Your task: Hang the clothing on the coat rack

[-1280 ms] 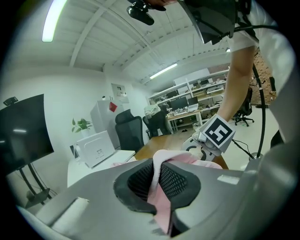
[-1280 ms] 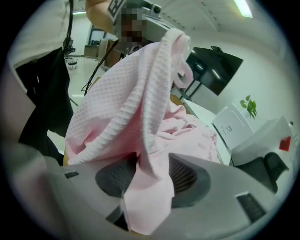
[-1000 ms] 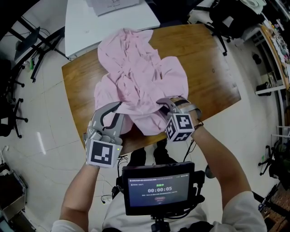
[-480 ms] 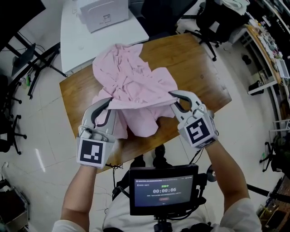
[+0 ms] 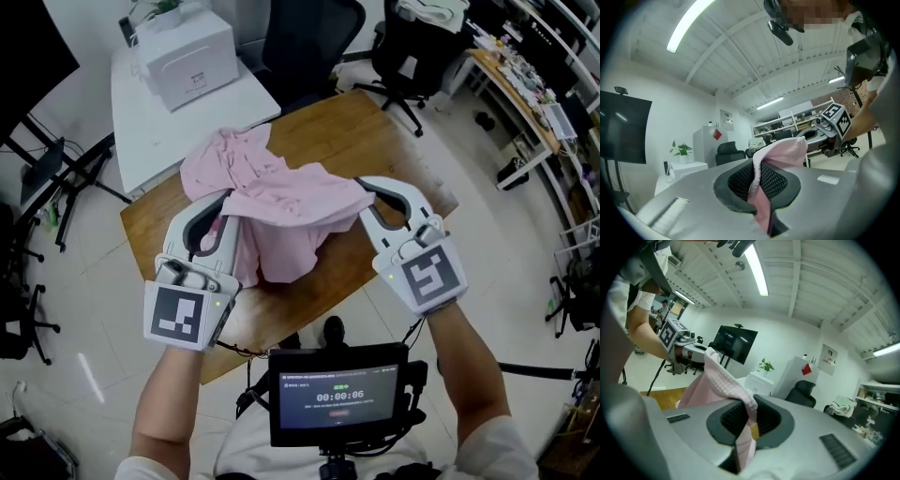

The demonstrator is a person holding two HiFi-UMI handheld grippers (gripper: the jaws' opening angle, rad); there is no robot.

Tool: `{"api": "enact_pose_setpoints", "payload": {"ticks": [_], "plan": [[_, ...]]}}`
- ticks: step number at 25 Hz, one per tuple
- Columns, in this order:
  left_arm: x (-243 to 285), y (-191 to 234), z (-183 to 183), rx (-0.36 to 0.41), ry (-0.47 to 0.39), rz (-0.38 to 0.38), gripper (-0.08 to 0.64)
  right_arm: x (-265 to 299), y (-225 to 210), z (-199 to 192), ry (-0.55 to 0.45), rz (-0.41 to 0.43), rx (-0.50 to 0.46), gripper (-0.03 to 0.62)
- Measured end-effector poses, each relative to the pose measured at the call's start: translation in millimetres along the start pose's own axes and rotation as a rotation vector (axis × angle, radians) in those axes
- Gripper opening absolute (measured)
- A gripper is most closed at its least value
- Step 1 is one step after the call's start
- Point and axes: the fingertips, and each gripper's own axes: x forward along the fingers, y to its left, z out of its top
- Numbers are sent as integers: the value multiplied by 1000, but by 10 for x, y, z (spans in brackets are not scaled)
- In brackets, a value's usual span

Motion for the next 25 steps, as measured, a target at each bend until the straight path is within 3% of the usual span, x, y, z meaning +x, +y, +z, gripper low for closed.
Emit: {"api": "enact_pose_setpoints", "payload": {"ticks": [9,25], "plan": [[174,-307,425,-36,-110,-110,20,-450,-230,474,-102,-140,47,20],[347,-845,1254,-57,-285,-170,20,-1377,-700,827,-206,-261,36,20]]}}
